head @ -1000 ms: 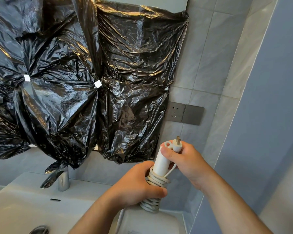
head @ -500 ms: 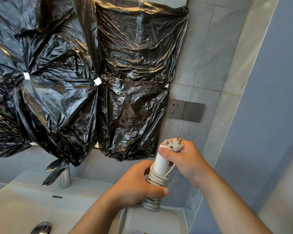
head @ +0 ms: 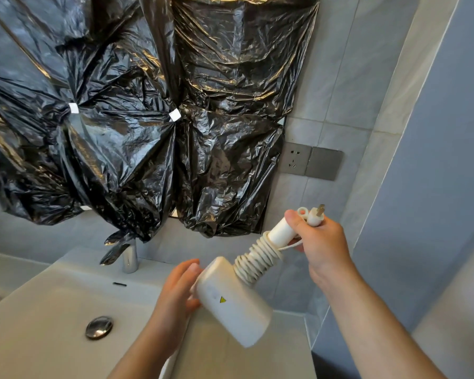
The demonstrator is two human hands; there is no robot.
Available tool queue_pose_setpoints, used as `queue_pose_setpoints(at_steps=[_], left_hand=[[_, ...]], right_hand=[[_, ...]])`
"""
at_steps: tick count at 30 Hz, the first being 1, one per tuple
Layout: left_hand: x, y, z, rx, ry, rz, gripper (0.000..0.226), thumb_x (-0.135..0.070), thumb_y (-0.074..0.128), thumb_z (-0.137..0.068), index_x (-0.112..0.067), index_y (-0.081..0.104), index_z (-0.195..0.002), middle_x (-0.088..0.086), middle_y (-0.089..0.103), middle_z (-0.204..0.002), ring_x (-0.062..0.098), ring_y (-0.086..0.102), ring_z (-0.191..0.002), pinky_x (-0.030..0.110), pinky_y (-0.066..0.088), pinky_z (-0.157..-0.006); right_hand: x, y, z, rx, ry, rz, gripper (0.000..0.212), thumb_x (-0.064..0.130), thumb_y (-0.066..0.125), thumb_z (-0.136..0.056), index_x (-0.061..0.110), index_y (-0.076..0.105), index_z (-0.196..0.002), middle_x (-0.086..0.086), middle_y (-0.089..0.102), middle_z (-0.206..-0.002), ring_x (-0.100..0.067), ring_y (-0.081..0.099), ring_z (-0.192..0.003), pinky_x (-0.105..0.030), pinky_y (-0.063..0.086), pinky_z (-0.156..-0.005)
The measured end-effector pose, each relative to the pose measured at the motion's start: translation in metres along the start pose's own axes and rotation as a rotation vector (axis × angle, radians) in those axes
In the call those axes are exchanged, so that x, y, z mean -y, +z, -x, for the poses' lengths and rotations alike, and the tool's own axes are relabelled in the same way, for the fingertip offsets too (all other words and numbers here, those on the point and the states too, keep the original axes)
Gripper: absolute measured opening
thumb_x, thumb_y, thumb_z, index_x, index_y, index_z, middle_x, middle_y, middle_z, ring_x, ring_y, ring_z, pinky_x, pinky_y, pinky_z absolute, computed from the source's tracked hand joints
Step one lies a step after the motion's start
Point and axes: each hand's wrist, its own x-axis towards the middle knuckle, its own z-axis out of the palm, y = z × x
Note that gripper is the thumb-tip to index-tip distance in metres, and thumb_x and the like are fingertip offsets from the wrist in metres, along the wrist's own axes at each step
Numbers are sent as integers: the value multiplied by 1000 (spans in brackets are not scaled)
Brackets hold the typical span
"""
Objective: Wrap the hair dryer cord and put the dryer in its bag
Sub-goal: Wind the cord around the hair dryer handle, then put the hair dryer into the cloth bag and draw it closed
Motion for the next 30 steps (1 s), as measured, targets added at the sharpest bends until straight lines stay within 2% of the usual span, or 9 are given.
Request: queue_pose_setpoints(at_steps=[2, 4, 9, 12, 14, 18, 21, 25, 30], left_hand=[[6, 0, 15, 42, -15, 36, 85, -62, 68, -56, -13, 61, -125, 17, 67, -116, 30, 68, -103, 47, 56, -83], [7, 3, 30, 66, -2, 21, 83, -58, 76, -53, -14, 63, -122, 16, 71, -110, 28, 69, -97, 51, 56, -84], [4, -1, 63, -102, 58, -12, 56, -48, 76, -59, -14, 74, -104, 18, 74, -102, 29, 71, -92, 53, 58, -81], [1, -12, 84, -208, 68, -20, 48, -50, 74, -56, -20, 78, -93, 11, 75, -91, 23, 71, -82, 41, 61, -67], [1, -21, 99, -301, 59, -21, 56, -53, 73, -53, -14, 75, -94, 8, 73, -84, 19, 70, -75, 34, 57, -59], [4, -40, 132, -496, 55, -20, 72, -60, 70, -52, -8, 70, -102, 12, 71, -88, 25, 65, -80, 40, 52, -68], [1, -54, 160, -652, 93, -18, 76, -64, 69, -50, -4, 64, -96, 17, 63, -88, 27, 57, -80, 44, 47, -70], [-6, -78, 206, -769, 130, -66, 76, -66, 67, -56, -3, 67, -99, 20, 67, -97, 31, 61, -88, 56, 54, -81], [-20, -110, 260, -858, 187, -44, 46, -49, 69, -64, -9, 75, -86, 15, 69, -89, 30, 63, -85, 48, 51, -77]], right_hand=[[-7, -1, 3, -42, 44, -59, 12, 12, 73, -81, 15, 63, -76, -3, 64, -75, -16, 63, -65, -21, 51, -45], [-14, -2, 8, -74, 101, -124, 11, 14, 74, -82, 17, 64, -79, -3, 66, -80, -16, 65, -68, -26, 53, -52], [-31, 0, 29, -48, 192, -208, 11, 17, 72, -83, 18, 61, -80, -2, 66, -79, -15, 65, -70, -32, 53, -63], [-44, 2, 48, 14, 231, -193, 12, 20, 74, -82, 18, 62, -82, -3, 67, -81, -16, 67, -74, -37, 54, -67], [-52, 4, 64, 63, 248, -177, 11, 20, 73, -82, 19, 62, -83, -4, 67, -85, -18, 67, -77, -37, 53, -66], [-65, 11, 101, 228, 262, -157, 10, 15, 71, -83, 20, 63, -86, -4, 67, -89, -21, 67, -83, -39, 55, -74], [-71, 21, 128, 325, 311, -173, 10, 12, 69, -84, 19, 64, -89, -4, 67, -92, -19, 68, -83, -37, 55, -74], [-72, 43, 166, 434, 402, -231, 9, 10, 67, -86, 13, 62, -94, -6, 65, -92, -17, 67, -82, -37, 55, -74], [-65, 72, 211, 585, 498, -310, 9, 6, 65, -87, 12, 59, -90, -6, 64, -88, -14, 69, -75, -35, 60, -73]])
